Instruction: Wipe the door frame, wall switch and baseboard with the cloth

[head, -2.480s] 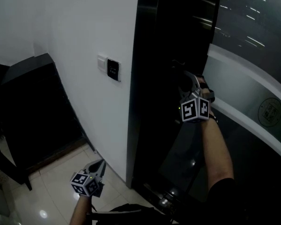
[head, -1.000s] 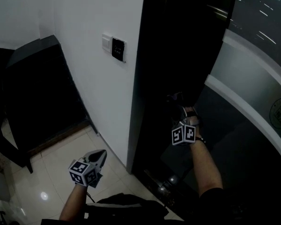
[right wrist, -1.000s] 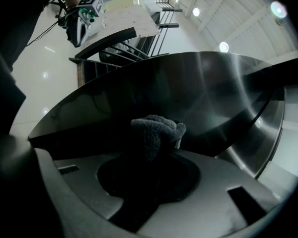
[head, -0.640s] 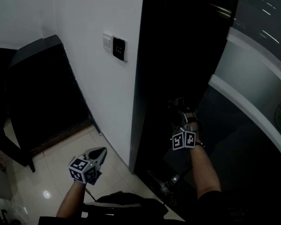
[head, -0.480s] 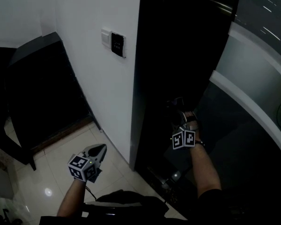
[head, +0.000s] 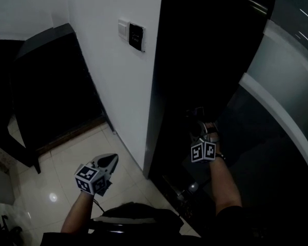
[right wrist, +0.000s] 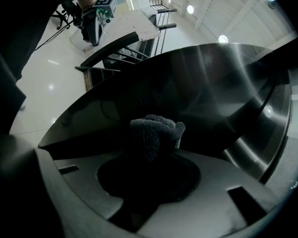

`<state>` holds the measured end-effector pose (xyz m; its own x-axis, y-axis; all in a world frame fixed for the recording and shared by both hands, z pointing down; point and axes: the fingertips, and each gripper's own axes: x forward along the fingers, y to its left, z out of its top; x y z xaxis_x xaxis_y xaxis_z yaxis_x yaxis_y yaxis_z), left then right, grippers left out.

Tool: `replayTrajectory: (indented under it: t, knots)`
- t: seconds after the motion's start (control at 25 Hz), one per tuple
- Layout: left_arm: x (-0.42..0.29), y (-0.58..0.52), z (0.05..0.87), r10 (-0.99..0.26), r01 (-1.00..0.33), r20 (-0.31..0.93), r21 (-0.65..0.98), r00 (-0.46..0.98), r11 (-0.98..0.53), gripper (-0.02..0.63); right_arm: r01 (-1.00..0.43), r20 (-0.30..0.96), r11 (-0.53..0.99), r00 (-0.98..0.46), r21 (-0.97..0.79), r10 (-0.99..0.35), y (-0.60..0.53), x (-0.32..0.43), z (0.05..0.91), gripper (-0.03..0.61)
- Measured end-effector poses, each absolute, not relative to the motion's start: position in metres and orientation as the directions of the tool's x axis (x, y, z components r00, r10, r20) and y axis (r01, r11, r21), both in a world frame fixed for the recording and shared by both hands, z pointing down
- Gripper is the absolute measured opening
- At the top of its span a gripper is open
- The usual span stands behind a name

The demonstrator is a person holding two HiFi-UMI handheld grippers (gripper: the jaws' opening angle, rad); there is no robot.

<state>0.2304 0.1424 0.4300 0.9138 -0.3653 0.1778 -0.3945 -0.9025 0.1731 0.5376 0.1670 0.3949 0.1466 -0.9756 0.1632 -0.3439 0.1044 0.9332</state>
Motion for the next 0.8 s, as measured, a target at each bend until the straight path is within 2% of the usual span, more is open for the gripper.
replayTrajectory:
  t: [0.8]
  knots:
    - [0.209,0.152,0.438,-0.444,-0.474,0.183,0.190,0.877,-0.859,0.002,-0.418,0.392,0.312,0.117,0.853,-0.913,0.170,0.534,0.487,0.094]
